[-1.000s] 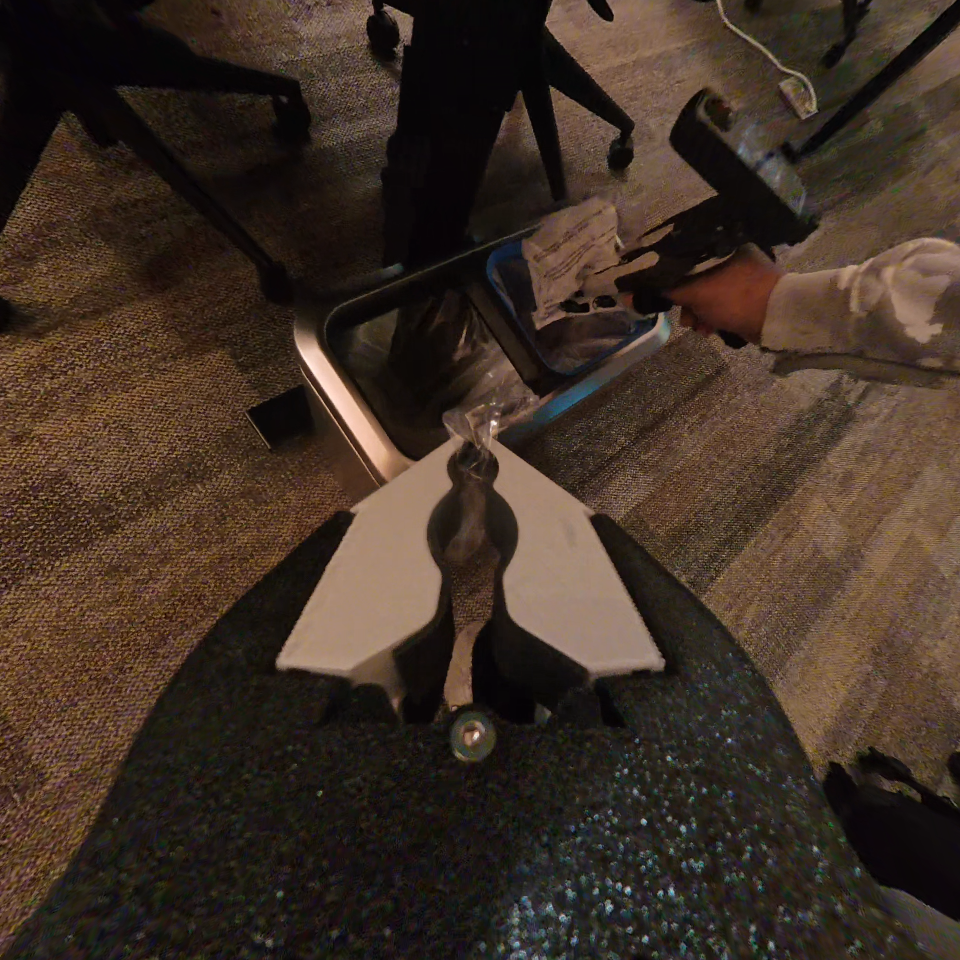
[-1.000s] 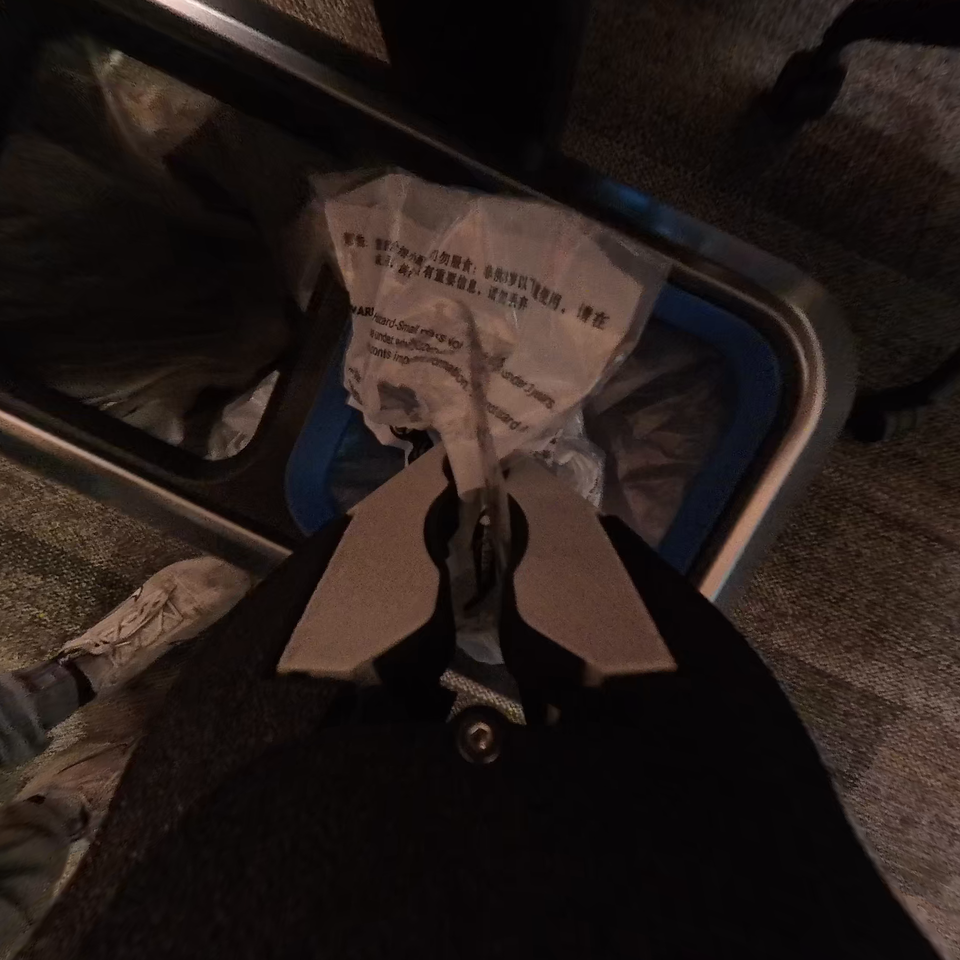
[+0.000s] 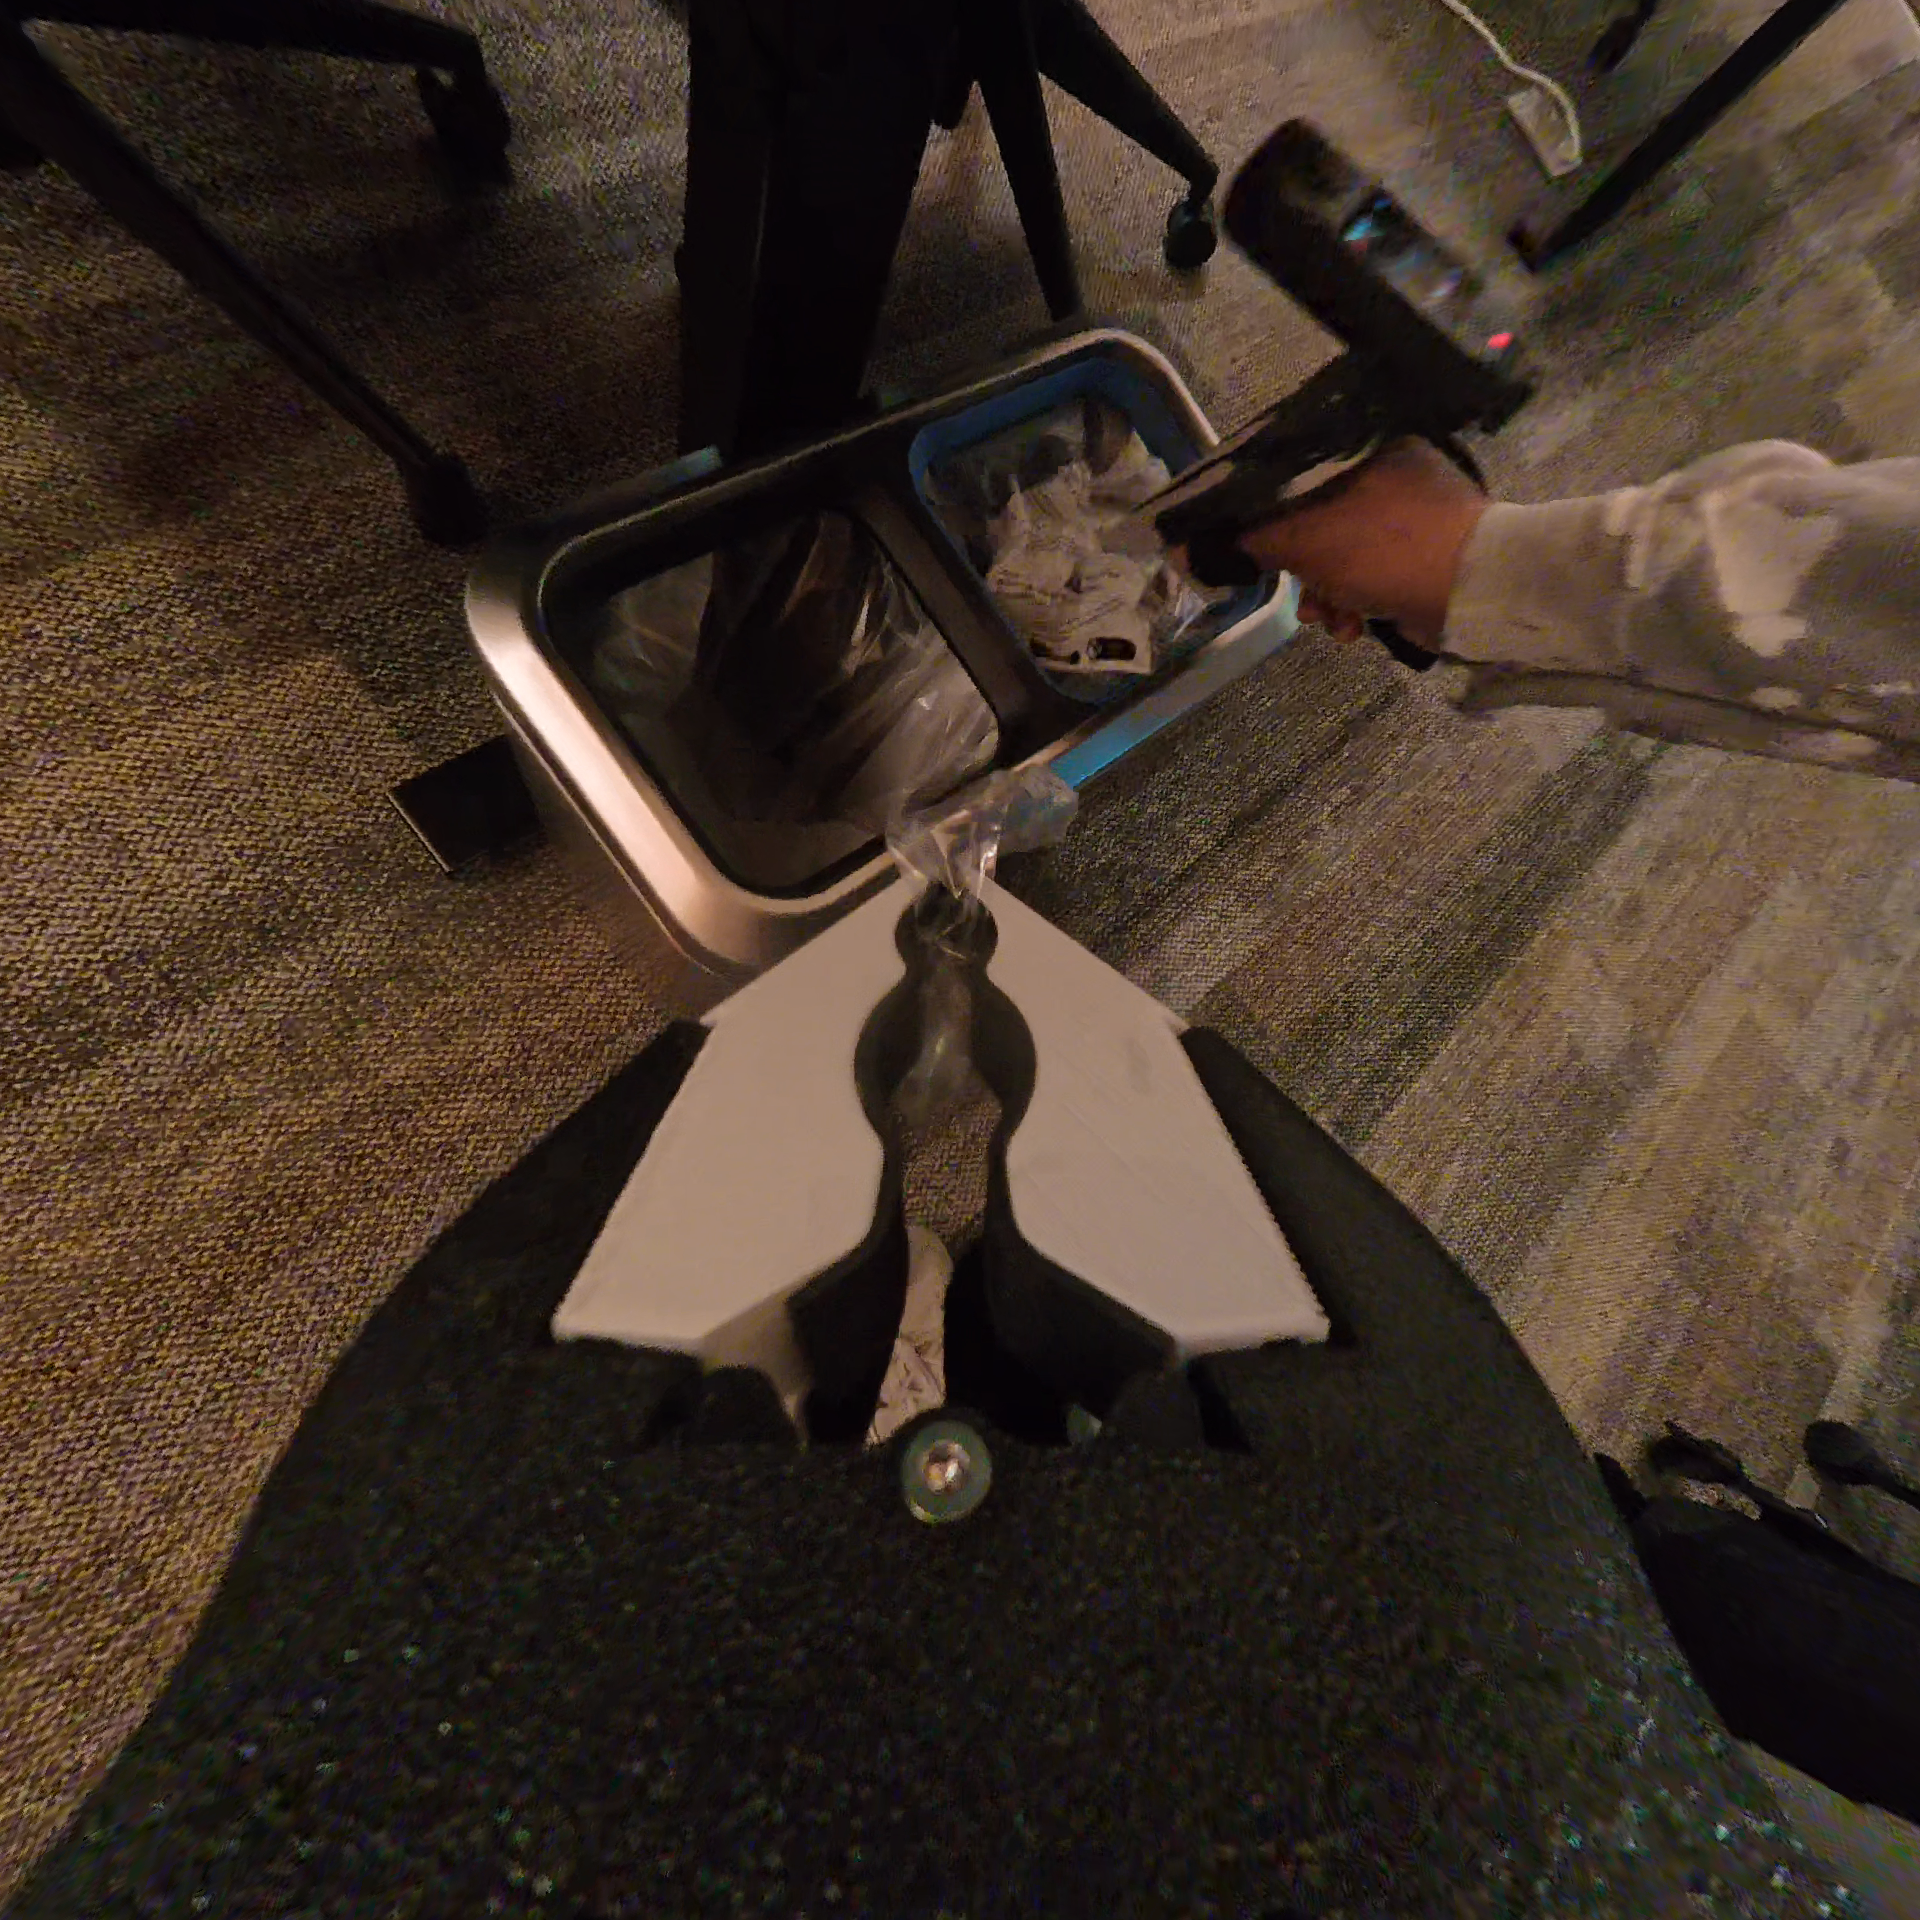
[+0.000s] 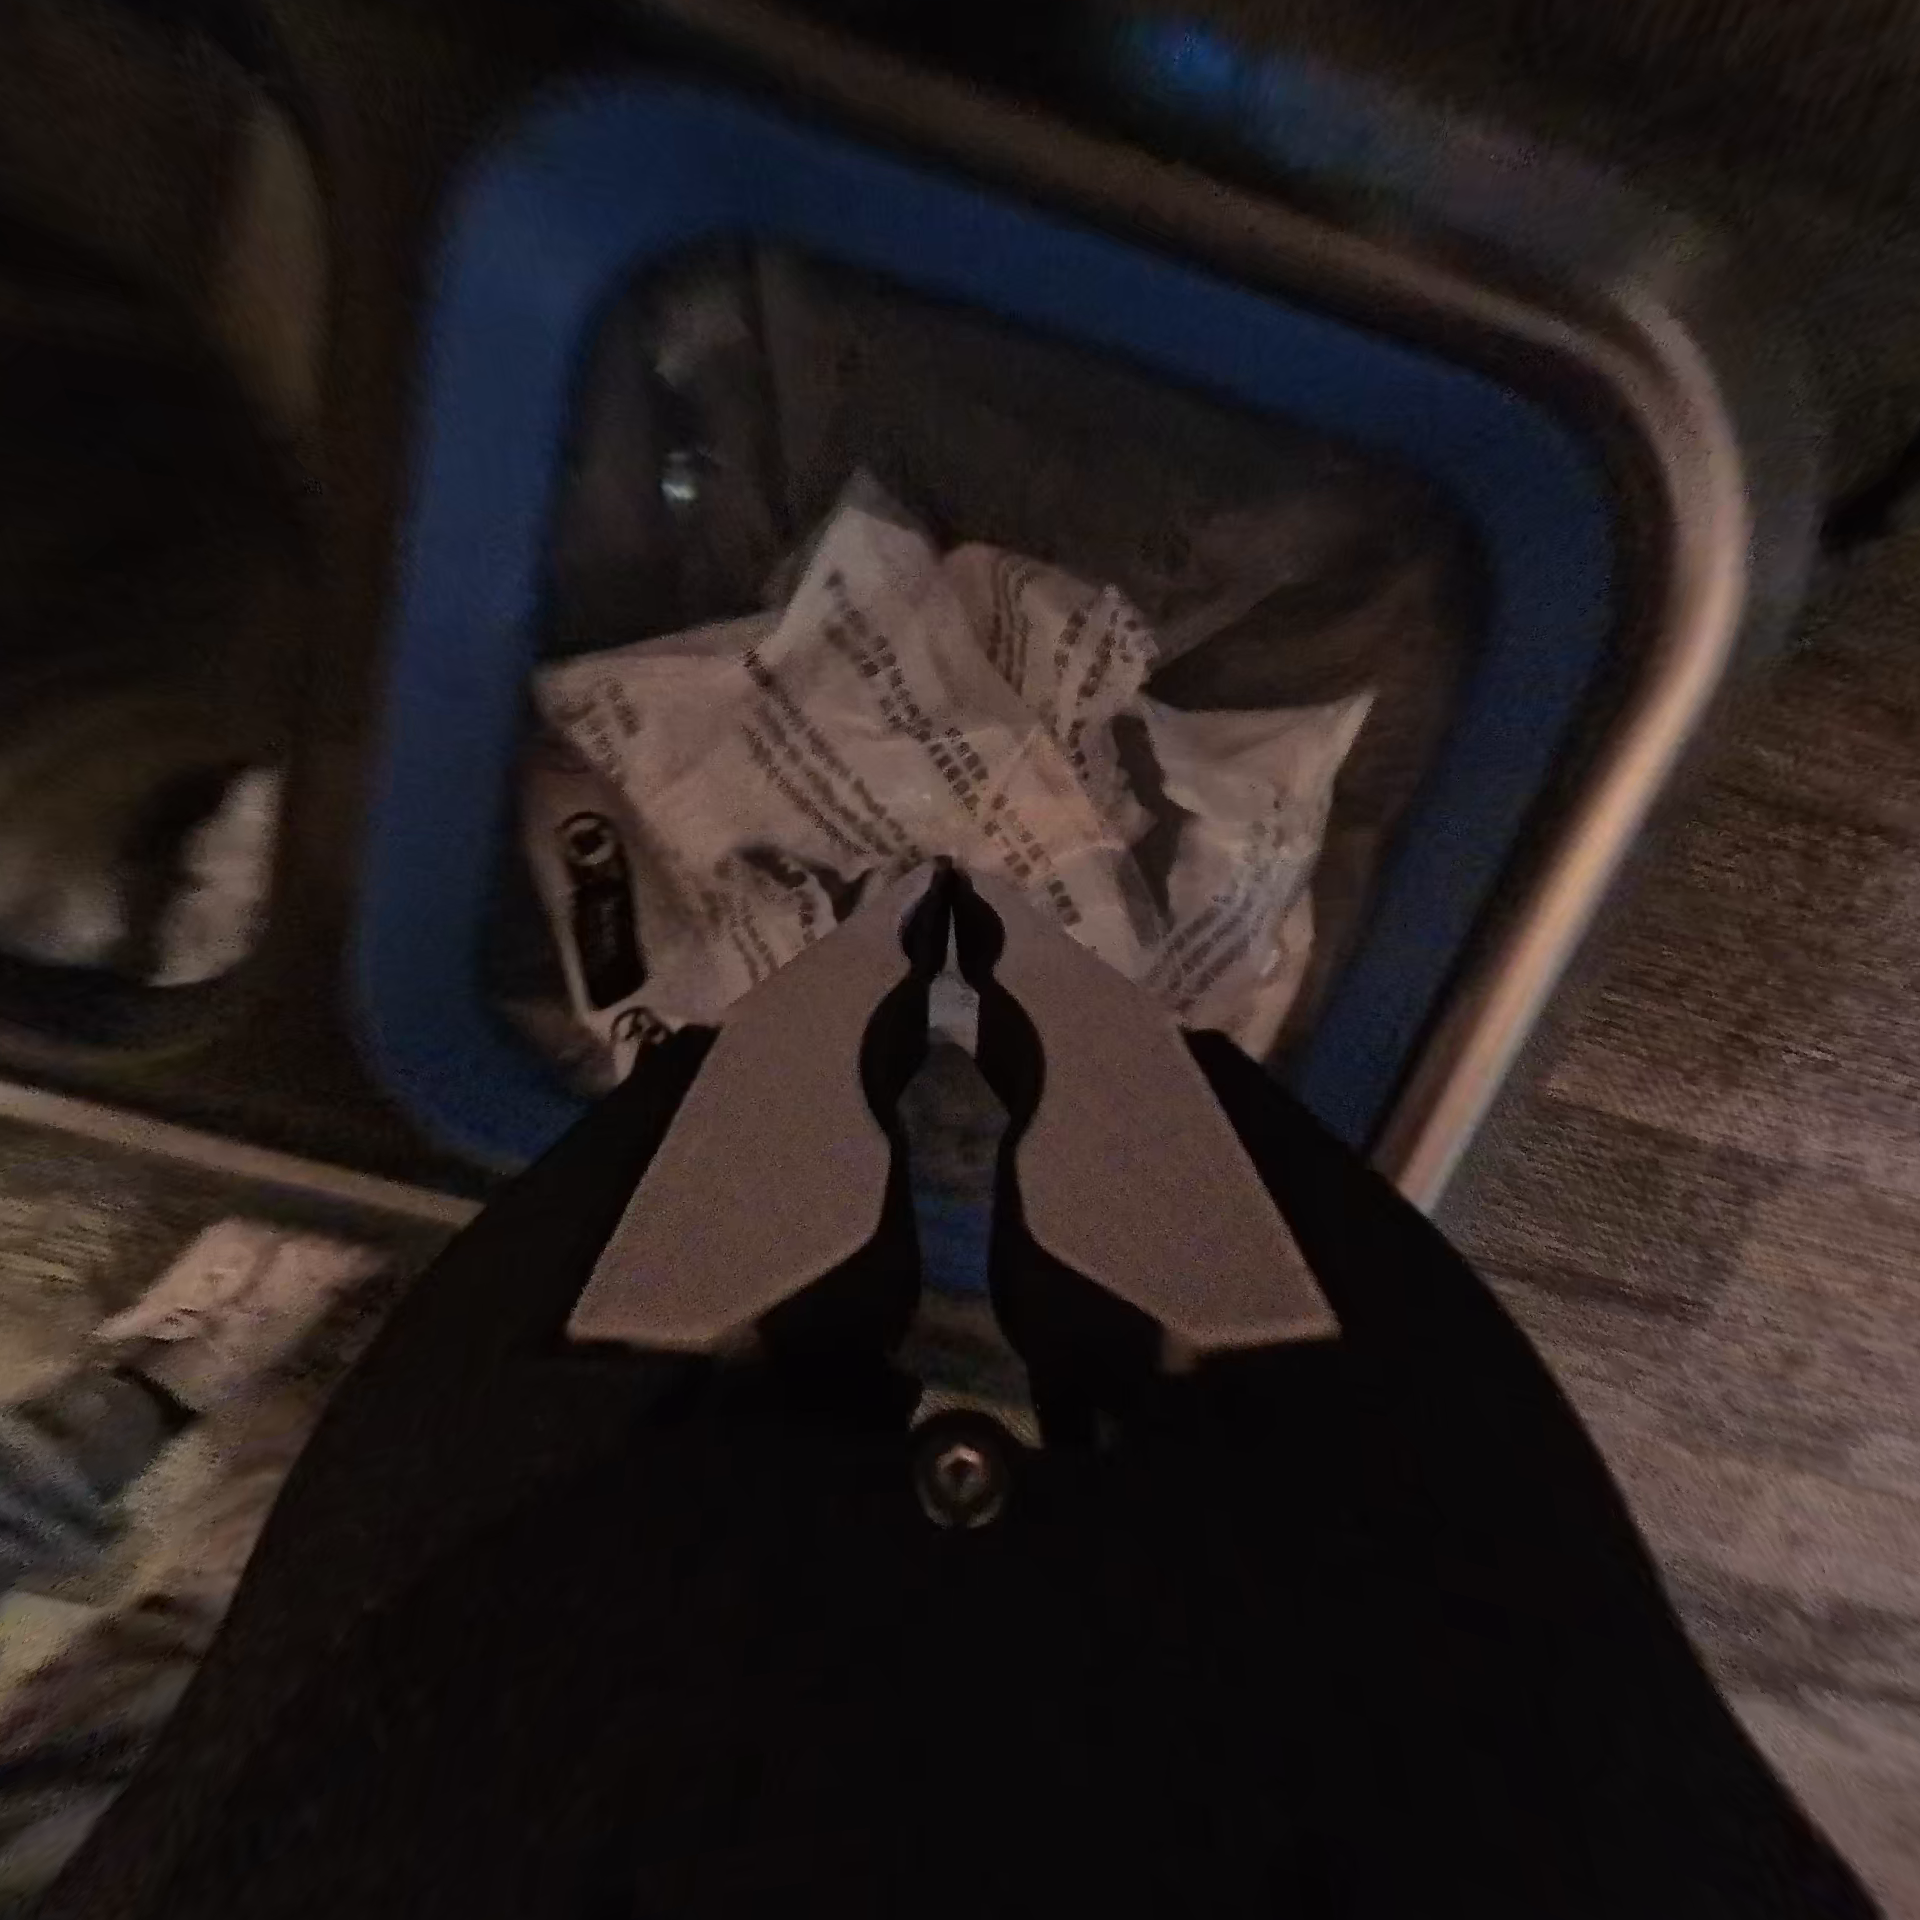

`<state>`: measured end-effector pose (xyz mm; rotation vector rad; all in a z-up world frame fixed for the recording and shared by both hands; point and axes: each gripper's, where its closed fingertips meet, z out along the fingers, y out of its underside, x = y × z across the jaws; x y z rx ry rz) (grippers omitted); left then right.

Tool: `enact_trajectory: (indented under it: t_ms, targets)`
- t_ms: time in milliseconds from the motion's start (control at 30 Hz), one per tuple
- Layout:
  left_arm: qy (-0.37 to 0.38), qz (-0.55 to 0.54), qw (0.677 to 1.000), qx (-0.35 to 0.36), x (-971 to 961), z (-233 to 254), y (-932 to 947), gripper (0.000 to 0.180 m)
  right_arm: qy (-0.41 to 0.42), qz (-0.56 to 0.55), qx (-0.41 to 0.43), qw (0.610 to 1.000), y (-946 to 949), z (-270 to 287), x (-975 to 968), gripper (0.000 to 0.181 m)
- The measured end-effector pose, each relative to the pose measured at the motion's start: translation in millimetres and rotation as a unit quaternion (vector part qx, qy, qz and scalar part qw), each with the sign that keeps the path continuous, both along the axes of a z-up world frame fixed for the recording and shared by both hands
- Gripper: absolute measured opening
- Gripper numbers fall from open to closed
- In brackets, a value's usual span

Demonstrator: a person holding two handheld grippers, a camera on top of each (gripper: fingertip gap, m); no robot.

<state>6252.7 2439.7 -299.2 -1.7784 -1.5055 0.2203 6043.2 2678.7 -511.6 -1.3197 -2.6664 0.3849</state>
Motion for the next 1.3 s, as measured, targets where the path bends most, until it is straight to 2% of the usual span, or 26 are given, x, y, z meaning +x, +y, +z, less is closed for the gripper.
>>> enact_trajectory:
  t_ms: [100,200,400,500,533,633,700,833,933,967,1033,1100,1200,1300]
  targets:
    - [-0.010,0.003,1.000,-0.006,4,-13,-8,0.000,-0.025,0.052,0.076,0.995,0,-46,-6,0.000]
    - [-0.018,0.004,1.000,-0.013,7,-21,-17,0.000,-0.022,0.081,0.109,0.991,1,-56,-15,0.005]
    - [-0.011,0.001,1.000,-0.007,-1,-13,-19,0.000,0.049,0.047,0.002,0.998,5,15,-19,0.041]
    - [-0.003,-0.001,1.000,-0.001,-8,-9,-10,0.000,0.068,0.016,-0.025,0.997,17,41,-17,0.057]
    - [-0.001,-0.003,1.000,0.002,-10,-6,-6,0.000,0.066,0.016,-0.025,0.997,17,41,-16,0.051]
    - [0.003,-0.015,1.000,0.007,-13,-1,6,0.000,0.038,0.013,0.022,0.999,22,13,-21,0.014]
    - [0.007,-0.025,1.000,0.003,-11,0,13,0.000,0.011,0.017,0.064,0.998,25,-13,-28,0.001]
    - [0.002,-0.034,0.999,-0.006,-5,-6,11,0.000,-0.040,0.061,0.097,0.993,15,-54,-25,0.000]
    - [-0.006,-0.032,0.999,-0.011,-3,-12,4,0.000,-0.021,0.083,0.092,0.992,13,-53,-18,0.007]
    - [-0.007,-0.032,0.999,-0.012,-4,-12,4,0.000,0.003,0.078,0.082,0.994,13,-43,-19,0.009]
    - [-0.004,-0.035,0.999,-0.012,-10,-12,5,0.000,0.064,0.066,0.059,0.994,15,-15,-21,0.029]
    - [0.001,-0.042,0.999,-0.012,-18,-10,11,0.000,0.113,0.035,0.005,0.993,16,21,-14,0.041]
    - [0.012,-0.053,0.998,-0.007,-35,-7,29,0.000,0.177,0.022,-0.121,0.977,-4,96,13,0.051]
    - [0.028,-0.068,0.997,0.007,-50,2,54,0.000,0.165,0.080,-0.294,0.938,-58,179,76,0.049]
